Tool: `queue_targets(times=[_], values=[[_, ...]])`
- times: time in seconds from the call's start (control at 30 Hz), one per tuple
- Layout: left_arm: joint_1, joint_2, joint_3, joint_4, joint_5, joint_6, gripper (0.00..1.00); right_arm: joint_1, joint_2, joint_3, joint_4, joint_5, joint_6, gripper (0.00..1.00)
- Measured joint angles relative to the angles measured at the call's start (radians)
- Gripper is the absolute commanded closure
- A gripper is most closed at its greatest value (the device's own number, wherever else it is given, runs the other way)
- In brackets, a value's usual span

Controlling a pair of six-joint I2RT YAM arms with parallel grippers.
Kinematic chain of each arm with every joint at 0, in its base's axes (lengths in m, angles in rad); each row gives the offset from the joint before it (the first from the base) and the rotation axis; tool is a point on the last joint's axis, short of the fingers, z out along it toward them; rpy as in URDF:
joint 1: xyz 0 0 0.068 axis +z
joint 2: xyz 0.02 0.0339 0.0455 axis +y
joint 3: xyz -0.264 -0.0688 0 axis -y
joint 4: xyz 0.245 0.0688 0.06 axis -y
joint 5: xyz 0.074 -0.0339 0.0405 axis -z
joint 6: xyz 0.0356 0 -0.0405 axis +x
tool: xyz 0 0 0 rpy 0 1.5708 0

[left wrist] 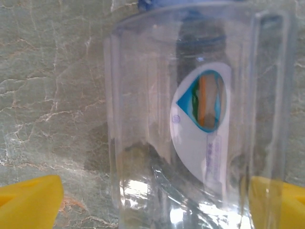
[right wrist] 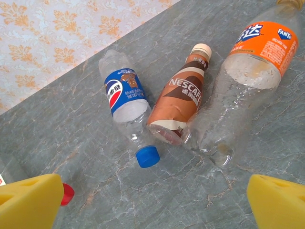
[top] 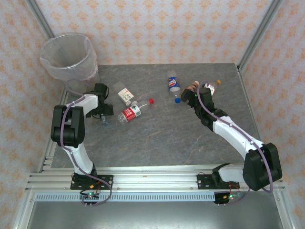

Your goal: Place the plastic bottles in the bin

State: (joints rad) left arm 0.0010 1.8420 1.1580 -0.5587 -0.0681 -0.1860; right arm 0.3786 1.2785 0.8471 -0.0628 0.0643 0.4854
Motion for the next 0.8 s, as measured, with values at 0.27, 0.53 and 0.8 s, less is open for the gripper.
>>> queue_targets(times=[0.27, 0.53, 0.8], values=[[0.001, 0.027, 0.031, -0.001, 0.008, 0.0, 0.27, 0.0, -0.006, -0.003, 0.0, 0.012, -0.003, 0.01], [0.001, 0.027, 0.031, -0.001, 0.013, -0.002, 0.45, 0.0, -0.008, -0.008, 0.0, 0.019, -0.003, 0.01], [-0.012, 0.006, 0.031, -0.002, 0.034, -0.007, 0.53, 0.0, -0.009, -0.01, 0.0, 0.019, -0.003, 0.01]])
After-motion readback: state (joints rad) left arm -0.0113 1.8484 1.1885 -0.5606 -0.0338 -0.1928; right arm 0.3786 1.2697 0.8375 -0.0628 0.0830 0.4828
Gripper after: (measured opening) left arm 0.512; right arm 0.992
